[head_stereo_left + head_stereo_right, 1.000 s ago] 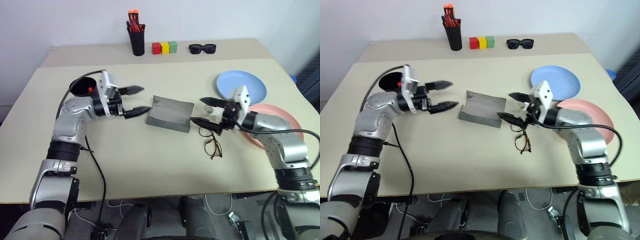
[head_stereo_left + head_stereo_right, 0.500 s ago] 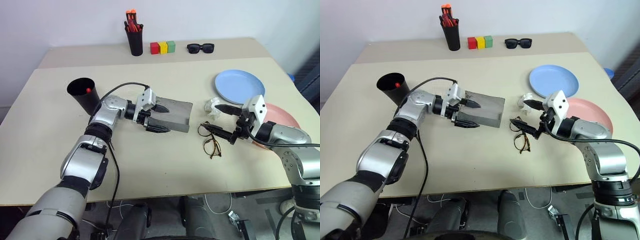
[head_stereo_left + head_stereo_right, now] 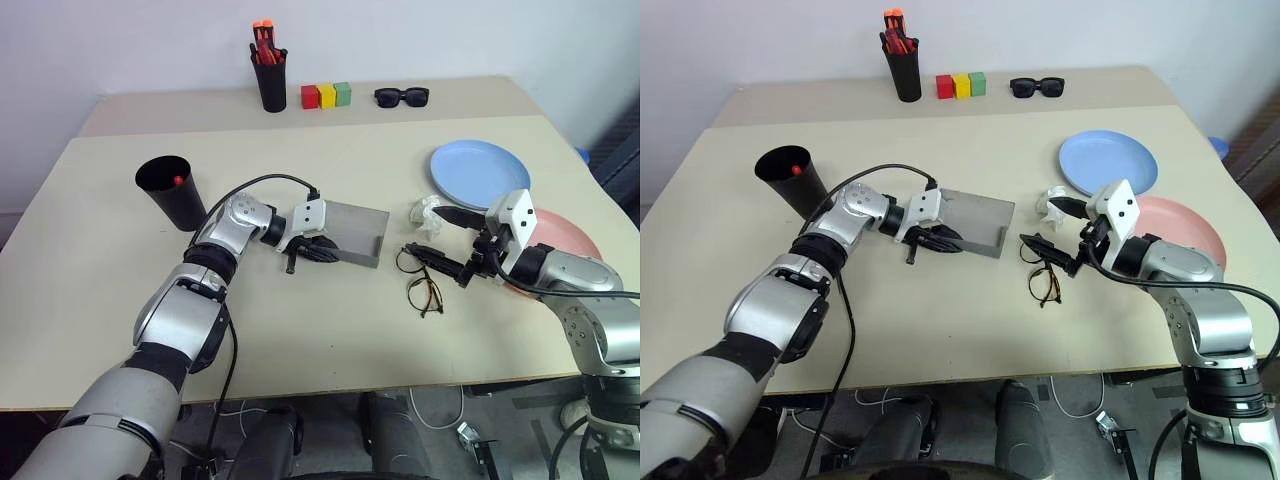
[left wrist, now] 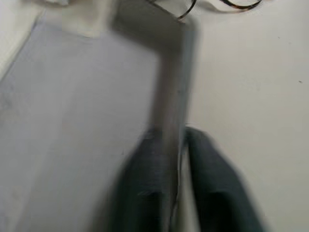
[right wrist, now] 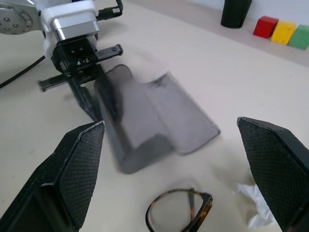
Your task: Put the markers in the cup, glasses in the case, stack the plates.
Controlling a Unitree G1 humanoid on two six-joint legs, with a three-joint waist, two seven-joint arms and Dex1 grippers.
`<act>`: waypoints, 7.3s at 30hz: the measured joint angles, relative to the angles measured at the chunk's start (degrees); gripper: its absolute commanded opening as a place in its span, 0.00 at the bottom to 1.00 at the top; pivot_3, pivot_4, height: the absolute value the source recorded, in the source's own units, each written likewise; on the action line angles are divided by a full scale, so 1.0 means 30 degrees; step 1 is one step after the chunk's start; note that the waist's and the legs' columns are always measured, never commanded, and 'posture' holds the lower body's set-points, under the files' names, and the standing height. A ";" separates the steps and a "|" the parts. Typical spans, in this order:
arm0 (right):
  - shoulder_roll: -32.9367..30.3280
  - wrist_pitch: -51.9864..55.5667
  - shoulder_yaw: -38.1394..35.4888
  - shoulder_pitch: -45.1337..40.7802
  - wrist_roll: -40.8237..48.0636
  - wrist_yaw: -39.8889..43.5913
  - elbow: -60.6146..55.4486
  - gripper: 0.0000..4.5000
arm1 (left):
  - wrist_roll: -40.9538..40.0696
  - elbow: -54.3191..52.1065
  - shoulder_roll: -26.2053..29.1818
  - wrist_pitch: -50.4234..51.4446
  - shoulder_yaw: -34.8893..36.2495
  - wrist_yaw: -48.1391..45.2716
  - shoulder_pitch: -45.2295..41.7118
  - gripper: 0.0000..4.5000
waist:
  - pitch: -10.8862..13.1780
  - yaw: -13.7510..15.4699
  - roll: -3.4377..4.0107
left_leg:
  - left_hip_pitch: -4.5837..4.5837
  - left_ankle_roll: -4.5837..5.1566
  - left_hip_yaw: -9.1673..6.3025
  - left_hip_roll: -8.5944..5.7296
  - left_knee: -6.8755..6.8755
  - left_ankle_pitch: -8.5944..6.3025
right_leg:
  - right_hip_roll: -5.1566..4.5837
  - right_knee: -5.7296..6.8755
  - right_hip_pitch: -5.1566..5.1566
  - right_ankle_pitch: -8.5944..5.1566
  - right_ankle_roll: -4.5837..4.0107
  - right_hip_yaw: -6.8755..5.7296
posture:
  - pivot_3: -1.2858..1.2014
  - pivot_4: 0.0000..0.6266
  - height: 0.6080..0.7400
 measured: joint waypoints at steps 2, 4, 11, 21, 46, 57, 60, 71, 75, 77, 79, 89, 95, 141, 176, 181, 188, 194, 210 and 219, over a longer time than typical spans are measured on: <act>0.0074 -0.0141 0.0132 -0.0165 -0.0063 0.0023 0.0107 1.00 | 0.0066 -0.0432 0.0278 0.1270 -0.0045 -0.0635 -0.0045 0.01 | -0.0002 -0.0077 0.0004 | 0.0000 0.0003 0.0003 0.0001 -0.0001 -0.0002 | 0.0007 0.0001 -0.0004 -0.0001 0.0001 0.0001 | 0.52 0.24 1.00; 0.0104 -0.0310 0.0343 -0.0274 -0.0161 0.0106 0.0279 1.00 | 0.0248 -0.1089 0.0825 0.2702 -0.0127 -0.1025 -0.0027 0.01 | -0.0001 -0.0161 0.0004 | 0.0001 0.0005 0.0005 0.0007 -0.0002 -0.0003 | 0.0015 0.0003 -0.0010 -0.0001 0.0001 0.0001 | 0.52 0.24 1.00; 0.0232 -0.0548 0.0593 -0.0574 -0.0326 0.0289 0.0687 1.00 | 0.0049 -0.6956 0.3354 0.6083 -0.0144 -0.2666 0.2487 0.01 | -0.0001 -0.0079 0.0005 | -0.0014 0.0007 0.0007 0.0012 -0.0002 -0.0005 | 0.0014 0.0009 -0.0031 0.0001 -0.0002 0.0016 | 0.52 0.24 1.00; 0.0510 -0.0881 0.1077 -0.1111 -0.0463 0.0562 0.1321 1.00 | -0.0712 -1.3164 0.4893 1.0569 -0.0139 -0.2030 0.5285 0.13 | -0.0001 0.0007 0.0005 | -0.0014 0.0005 0.0005 0.0011 0.0000 -0.0004 | 0.0014 0.0022 -0.0036 0.0001 -0.0005 0.0019 | 0.52 0.24 1.00; -0.1111 1.7149 -0.1855 -0.0980 0.2679 -0.7222 -0.7048 1.00 | -1.0803 -1.9465 0.5499 1.4206 0.6598 -0.0787 1.0939 0.99 | -0.0004 0.0051 0.0015 | -0.0032 0.0008 0.0037 0.0094 0.0000 -0.0008 | 0.0000 0.0044 -0.0074 0.0010 -0.0024 0.0040 | 0.52 0.24 1.00; 0.2892 2.2349 -0.1928 -0.2717 0.0605 -1.1834 -0.6721 1.00 | -1.3172 -2.2100 0.5620 1.4955 0.7593 0.0740 1.2983 0.99 | -0.0012 0.0034 0.0019 | -0.0024 0.0005 0.0061 0.0120 0.0001 -0.0006 | 0.0022 0.0031 -0.0073 0.0025 -0.0048 0.0043 | 0.52 0.24 1.00; 0.3549 2.2592 -0.1929 -0.2994 0.0302 -1.2363 -0.6563 1.00 | -1.3427 -2.2270 0.5874 1.4989 0.7651 0.0962 1.3434 0.99 | -0.0012 0.0029 0.0019 | -0.0026 0.0006 0.0065 0.0118 0.0000 -0.0007 | 0.0022 0.0022 -0.0072 0.0026 -0.0049 0.0043 | 0.52 0.24 1.00; 0.2678 2.2596 -0.1172 -0.2582 -0.0072 -1.2002 -0.6034 0.48 | -1.4069 -2.3091 0.6061 1.4984 0.7712 0.1762 1.4207 1.00 | -0.0012 0.0012 0.0019 | -0.0020 0.0007 0.0073 0.0122 -0.0001 -0.0007 | 0.0031 0.0018 -0.0066 0.0028 -0.0052 0.0043 | 0.52 0.24 1.00; 0.2728 2.2596 -0.1149 -0.2639 0.0079 -1.1930 -0.5958 0.48 | -1.4219 -2.3091 0.6066 1.4972 0.7712 0.1851 1.4211 1.00 | -0.0012 0.0000 0.0019 | -0.0019 0.0007 0.0078 0.0129 -0.0001 -0.0007 | 0.0036 0.0016 -0.0067 0.0028 -0.0053 0.0043 | 0.52 0.24 1.00; 0.2859 2.2597 -0.1151 -0.2970 0.0069 -1.1975 -0.5845 0.48 | -1.4249 -2.3091 0.6071 1.4972 0.7712 0.1916 1.4212 1.00 | -0.0012 -0.0005 0.0019 | -0.0019 0.0007 0.0080 0.0129 -0.0002 -0.0007 | 0.0035 0.0015 -0.0066 0.0029 -0.0053 0.0044 | 0.52 0.24 1.00; 0.2866 2.2597 -0.1210 -0.3289 0.0057 -1.2031 -0.5819 0.48 | -1.4265 -2.3089 0.6071 1.4972 0.7712 0.2006 1.4212 1.00 | -0.0012 0.0013 0.0019 | -0.0018 0.0007 0.0079 0.0131 -0.0003 -0.0007 | 0.0037 0.0013 -0.0067 0.0029 -0.0054 0.0043 | 0.52 0.24 1.00; 0.2264 2.2597 -0.2637 -0.5428 0.1486 -1.2066 -0.4331 0.48 | -1.4233 -2.2911 0.6196 1.4762 0.7698 0.2156 1.4241 1.00 | -0.0011 0.0007 0.0020 | -0.0021 0.0010 0.0084 0.0143 -0.0021 -0.0009 | 0.0047 -0.0014 -0.0066 0.0032 -0.0060 0.0044 | 0.52 0.24 1.00; 0.2882 2.2598 -0.2360 -0.4614 0.3567 -1.3049 -0.4111 0.48 | -1.4234 -2.2889 0.6191 1.4651 0.7643 0.2246 1.4226 1.00 | -0.0011 0.0012 0.0021 | -0.0027 0.0010 0.0086 0.0144 -0.0021 -0.0009 | 0.0044 -0.0017 -0.0068 0.0034 -0.0060 0.0046 | 0.52 0.24 1.00; 0.2805 1.4806 0.4413 -1.0879 0.3797 -0.9242 0.0321 0.02 | -1.6321 -2.5190 0.7710 1.6390 1.0130 0.4646 1.6469 1.00 | -0.0005 -0.0200 0.0021 | -0.0020 0.0012 0.0122 0.0216 -0.0066 -0.0015 | 0.0111 -0.0070 -0.0089 0.0039 -0.0073 0.0044 | 0.52 0.24 1.00; 0.7479 -0.1148 1.0198 -1.1353 -0.7018 0.0225 0.9242 0.02 | -1.8653 -2.9619 0.8679 1.7274 1.3220 0.7669 2.0863 1.00 | 0.0005 -0.0165 0.0038 | -0.0017 -0.0034 0.0122 0.0230 -0.0083 -0.0020 | 0.0166 -0.0055 -0.0129 0.0070 -0.0133 0.0044 | 0.52 0.24 1.00; 0.7010 -0.1168 1.0912 -1.1089 -0.7534 0.1799 0.9093 0.02 | -1.8655 -2.9628 0.8679 1.7282 1.2891 0.7791 2.0682 1.00 | 0.0005 -0.0173 0.0038 | -0.0015 -0.0037 0.0124 0.0230 -0.0082 -0.0022 | 0.0170 -0.0055 -0.0129 0.0071 -0.0134 0.0043 | 0.52 0.24 1.00; 0.7272 -0.1310 1.1442 -1.0884 -0.8416 0.2470 0.9140 0.02 | -1.8744 -2.9787 0.8680 1.7322 1.2858 0.8277 2.0682 1.00 | 0.0005 -0.0158 0.0038 | -0.0016 -0.0052 0.0123 0.0237 -0.0082 -0.0023 | 0.0184 -0.0055 -0.0131 0.0076 -0.0142 0.0045 | 0.52 0.24 1.00; 0.7878 -0.1059 1.1448 -1.1144 -0.8542 0.2993 0.9711 0.32 | -1.8846 -3.0056 0.8681 1.7437 1.2827 0.8772 2.0676 1.00 | 0.0005 -0.0162 0.0038 | -0.0014 -0.0056 0.0122 0.0241 -0.0082 -0.0024 | 0.0189 -0.0055 -0.0132 0.0077 -0.0145 0.0045 | 0.52 0.24 1.00; 0.8750 0.2200 0.5558 -1.1468 -0.4802 0.0956 0.8348 0.99 | -1.6882 -2.8168 0.7817 1.6087 1.1109 0.9997 1.7009 1.00 | 0.0005 0.0021 0.0039 | -0.0021 -0.0072 0.0106 0.0237 -0.0080 -0.0016 | 0.0199 -0.0059 -0.0129 0.0098 -0.0168 0.0043 | 0.52 0.24 1.00; 0.6856 0.6410 0.1118 -0.5611 -0.0225 -0.0902 0.1584 1.00 | -1.0649 -1.9050 0.5548 1.2908 0.7851 1.2876 0.9574 0.12 | 0.0003 0.0102 0.0034 | -0.0027 -0.0070 0.0134 0.0237 -0.0073 -0.0018 | 0.0222 -0.0086 -0.0119 0.0117 -0.0178 0.0042 | 0.52 0.24 1.00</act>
